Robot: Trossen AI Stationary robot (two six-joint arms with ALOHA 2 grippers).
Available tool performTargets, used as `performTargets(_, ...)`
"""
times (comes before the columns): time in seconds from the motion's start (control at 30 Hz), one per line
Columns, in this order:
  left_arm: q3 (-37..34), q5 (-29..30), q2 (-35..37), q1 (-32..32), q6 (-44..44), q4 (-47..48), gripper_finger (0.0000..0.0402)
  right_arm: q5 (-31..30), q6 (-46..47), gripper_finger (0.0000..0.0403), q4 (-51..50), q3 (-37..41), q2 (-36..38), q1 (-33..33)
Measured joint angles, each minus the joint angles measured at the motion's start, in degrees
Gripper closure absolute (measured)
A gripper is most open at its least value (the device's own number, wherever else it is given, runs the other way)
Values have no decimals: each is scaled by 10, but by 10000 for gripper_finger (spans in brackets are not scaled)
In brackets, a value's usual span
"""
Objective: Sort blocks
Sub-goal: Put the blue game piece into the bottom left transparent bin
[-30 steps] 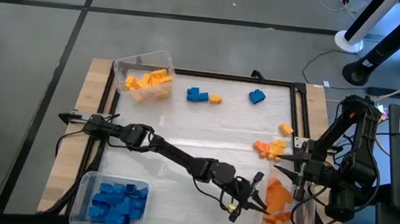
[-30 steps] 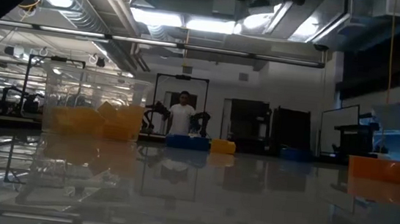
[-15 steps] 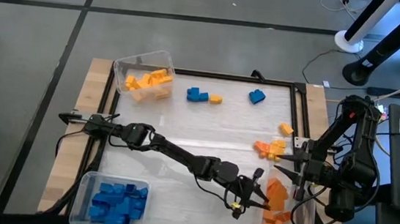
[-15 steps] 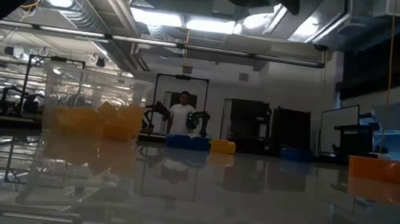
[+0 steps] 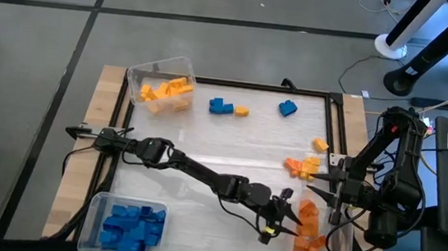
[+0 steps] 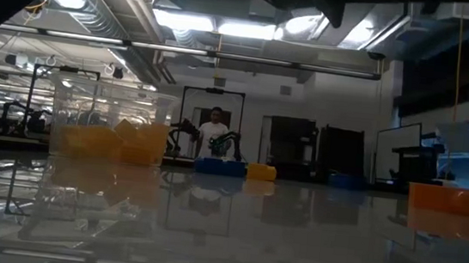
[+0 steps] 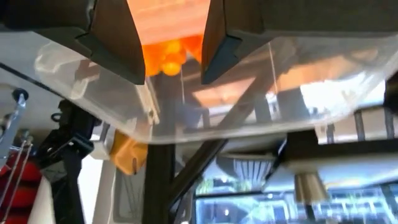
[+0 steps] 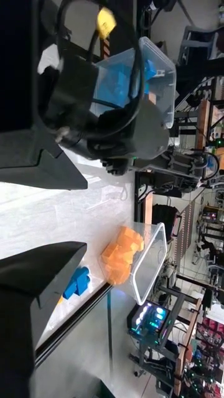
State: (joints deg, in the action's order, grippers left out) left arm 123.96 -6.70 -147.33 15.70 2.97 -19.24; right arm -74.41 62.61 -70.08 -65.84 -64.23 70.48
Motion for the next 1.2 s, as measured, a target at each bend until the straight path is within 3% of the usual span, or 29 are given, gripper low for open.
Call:
performTargets(0.33,0,0,31,-7,4,35,265,0,1,255,18,0,0,0)
performTargets(0.63,0,0,141,-20,77,298,265,-10,1,255,29,0,0,-21)
performTargets(0.77,0,-1,188,-29,89,424,265,11,0,255,26,0,2,-74)
performTargets(0.9,-28,-2,233,-41,76,494,265,87,-1,255,11,0,10,-162)
performTargets(1.2,-233,16,397,-55,49,495,265,227,-72,256,-119,0,41,-372)
